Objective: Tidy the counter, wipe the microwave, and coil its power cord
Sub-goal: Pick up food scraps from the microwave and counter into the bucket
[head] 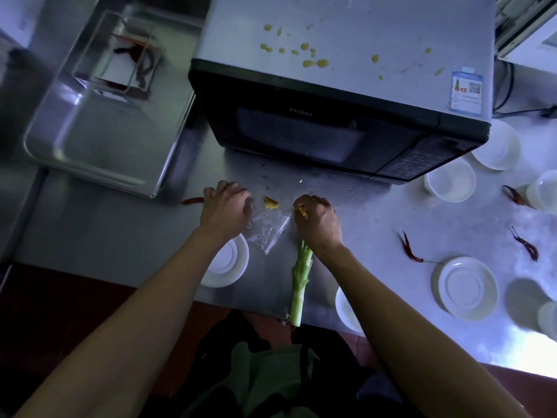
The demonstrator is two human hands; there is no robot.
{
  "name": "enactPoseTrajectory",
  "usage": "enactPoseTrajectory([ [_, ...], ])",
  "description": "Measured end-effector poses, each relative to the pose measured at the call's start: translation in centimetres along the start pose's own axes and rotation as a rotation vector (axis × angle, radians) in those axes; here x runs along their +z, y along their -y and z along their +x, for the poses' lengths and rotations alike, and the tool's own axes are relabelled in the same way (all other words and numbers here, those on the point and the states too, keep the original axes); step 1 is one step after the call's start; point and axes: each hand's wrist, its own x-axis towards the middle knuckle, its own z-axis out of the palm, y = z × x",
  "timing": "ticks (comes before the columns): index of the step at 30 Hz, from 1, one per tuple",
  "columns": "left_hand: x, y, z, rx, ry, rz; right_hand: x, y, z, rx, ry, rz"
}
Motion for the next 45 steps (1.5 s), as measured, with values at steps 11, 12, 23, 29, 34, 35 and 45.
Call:
enactPoseTrajectory([
  [11, 1.2, -3.1, 2.2, 0.115, -0.111, -0.135, -0.3, -0.9, 0.7, 0.031, -0.059, 0.016],
  [12, 1.2, -3.4, 2.4, 0.105, -0.107, -0.131, -0.3, -1.1, 0.9, 0.038, -0.062, 0.017],
  [23, 2.1, -3.7, 3.0, 0.148, -0.021, -0.099, -0.1, -1.9, 2.8, 0.03, -0.079, -0.015],
  [29, 2.4, -3.6, 3.3, 0.196, -0.048, -0.121, 0.1, -2.2, 3.6, 0.032, -0.065, -0.006],
  [34, 2.2, -3.5, 3.9, 0.185, -0.06, -0.15, 0.6, -2.1, 4.7, 0.023, -0.062, 0.015],
  [35, 2.2, -3.4, 4.0, 0.181, -0.066, -0.158, 0.8, -2.0, 5.0, 0.018, -0.058, 0.015],
  [45, 1.6, -2.2, 4.4, 0.16, -0.096, -0.182, 1.7, -1.1, 7.0, 0.034, -0.061, -0.091],
])
